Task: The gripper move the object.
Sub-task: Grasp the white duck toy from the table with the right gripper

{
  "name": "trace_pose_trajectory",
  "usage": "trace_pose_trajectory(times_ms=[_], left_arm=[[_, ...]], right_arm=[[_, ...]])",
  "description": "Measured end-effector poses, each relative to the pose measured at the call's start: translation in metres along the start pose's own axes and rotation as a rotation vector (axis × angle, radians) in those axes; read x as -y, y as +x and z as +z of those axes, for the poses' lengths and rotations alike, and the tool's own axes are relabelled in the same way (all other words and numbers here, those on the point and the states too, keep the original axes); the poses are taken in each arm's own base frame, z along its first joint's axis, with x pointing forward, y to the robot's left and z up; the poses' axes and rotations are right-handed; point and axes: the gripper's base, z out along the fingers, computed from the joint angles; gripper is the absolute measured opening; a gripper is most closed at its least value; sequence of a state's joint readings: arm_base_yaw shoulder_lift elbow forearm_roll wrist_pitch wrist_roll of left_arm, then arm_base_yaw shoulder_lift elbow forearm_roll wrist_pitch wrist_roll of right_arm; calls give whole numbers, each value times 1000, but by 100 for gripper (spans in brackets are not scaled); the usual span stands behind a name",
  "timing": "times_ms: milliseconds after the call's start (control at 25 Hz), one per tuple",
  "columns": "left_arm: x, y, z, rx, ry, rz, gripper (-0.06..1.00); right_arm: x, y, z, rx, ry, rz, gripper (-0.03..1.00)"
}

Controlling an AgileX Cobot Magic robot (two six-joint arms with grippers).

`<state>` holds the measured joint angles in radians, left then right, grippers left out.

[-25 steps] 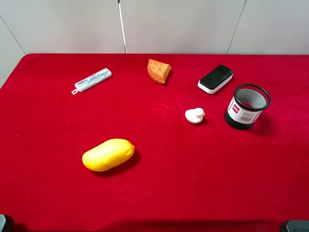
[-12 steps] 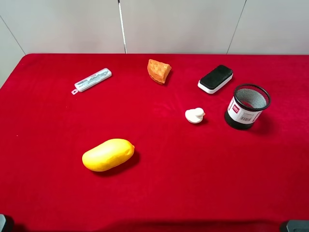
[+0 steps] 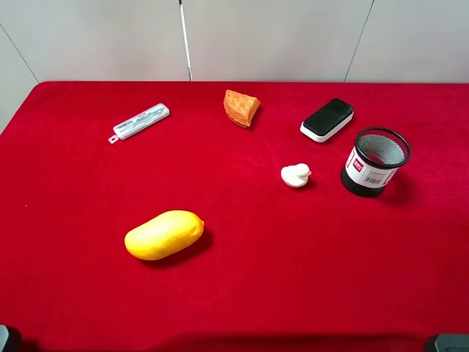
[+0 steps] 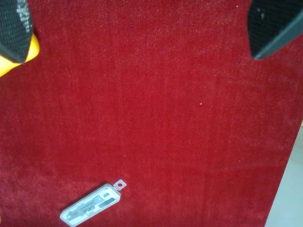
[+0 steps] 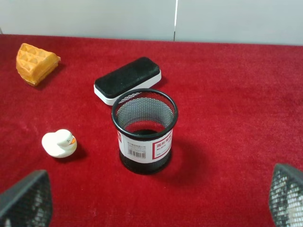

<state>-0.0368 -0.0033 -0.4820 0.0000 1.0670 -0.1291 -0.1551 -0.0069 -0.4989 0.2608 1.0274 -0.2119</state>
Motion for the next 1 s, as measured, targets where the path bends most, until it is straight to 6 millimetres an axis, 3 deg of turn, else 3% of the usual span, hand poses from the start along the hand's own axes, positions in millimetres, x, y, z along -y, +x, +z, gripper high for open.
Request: trace_pose_trajectory(times_ms=[1000], left_arm=[[0,0,0,0,0,0,89]], right_arm=[[0,0,0,0,0,0,69]])
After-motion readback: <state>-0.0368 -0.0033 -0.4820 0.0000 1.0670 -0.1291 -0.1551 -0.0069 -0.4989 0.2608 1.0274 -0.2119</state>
